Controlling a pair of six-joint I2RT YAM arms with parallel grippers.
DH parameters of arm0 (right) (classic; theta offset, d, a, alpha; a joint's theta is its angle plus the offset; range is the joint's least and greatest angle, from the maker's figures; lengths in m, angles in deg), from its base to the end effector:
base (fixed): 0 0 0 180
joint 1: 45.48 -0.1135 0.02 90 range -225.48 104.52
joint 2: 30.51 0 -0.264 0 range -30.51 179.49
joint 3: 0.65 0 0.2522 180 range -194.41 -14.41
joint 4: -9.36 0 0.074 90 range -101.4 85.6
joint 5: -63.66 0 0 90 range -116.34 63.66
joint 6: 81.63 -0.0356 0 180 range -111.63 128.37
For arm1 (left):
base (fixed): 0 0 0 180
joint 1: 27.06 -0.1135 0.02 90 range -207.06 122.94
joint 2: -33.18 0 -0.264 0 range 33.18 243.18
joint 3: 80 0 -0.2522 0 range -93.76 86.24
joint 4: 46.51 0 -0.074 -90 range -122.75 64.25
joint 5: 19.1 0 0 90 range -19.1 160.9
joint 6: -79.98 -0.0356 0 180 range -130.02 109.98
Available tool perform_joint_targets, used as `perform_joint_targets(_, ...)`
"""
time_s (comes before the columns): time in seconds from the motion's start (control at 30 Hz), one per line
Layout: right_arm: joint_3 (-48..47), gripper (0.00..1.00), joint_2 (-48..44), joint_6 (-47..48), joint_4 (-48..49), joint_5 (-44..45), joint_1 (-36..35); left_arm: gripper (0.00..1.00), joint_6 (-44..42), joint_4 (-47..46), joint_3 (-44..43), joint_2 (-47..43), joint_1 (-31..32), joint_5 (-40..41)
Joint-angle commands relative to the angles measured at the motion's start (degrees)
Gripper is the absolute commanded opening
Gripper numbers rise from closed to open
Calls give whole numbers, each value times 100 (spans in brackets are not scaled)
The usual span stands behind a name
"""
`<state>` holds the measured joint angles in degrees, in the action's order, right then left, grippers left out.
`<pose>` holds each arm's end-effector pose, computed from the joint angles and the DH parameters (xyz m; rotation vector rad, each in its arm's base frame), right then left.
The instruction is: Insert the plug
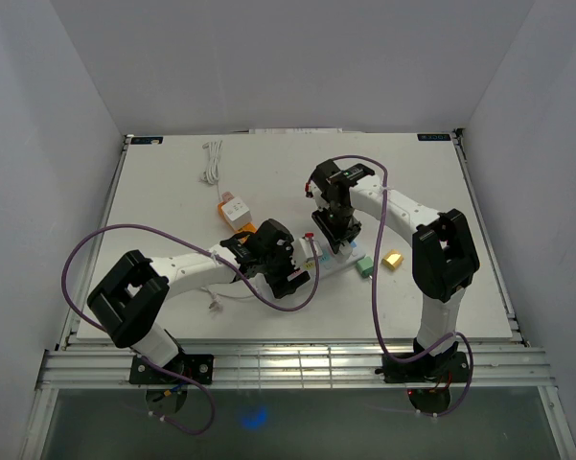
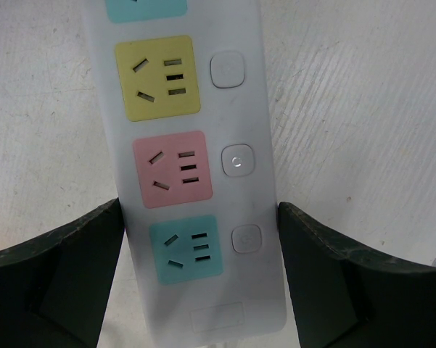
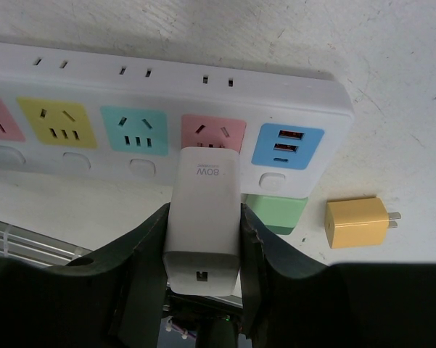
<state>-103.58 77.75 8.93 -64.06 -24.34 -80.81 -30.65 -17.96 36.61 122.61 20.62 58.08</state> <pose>0.3068 0.2160 0.2333 -0.9021 2.8020 0.0376 0.2008 -0.2323 0.1782 1.5088 2.0609 -0.4694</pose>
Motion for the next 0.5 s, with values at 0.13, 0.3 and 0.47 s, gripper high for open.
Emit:
perform_joint_targets(0.13,4,8,-43,-12,-90,73,26,78,-47,147,-56,-13,-5,-19)
perform_joint_targets(0.3,92,8,-43,-12,-37,55,18,78,-21,130,-47,-39,-13,7)
perform_joint_targets(0.47,110,8,19,-12,51,-59,18,78,-21,138,-47,-57,-5,-10)
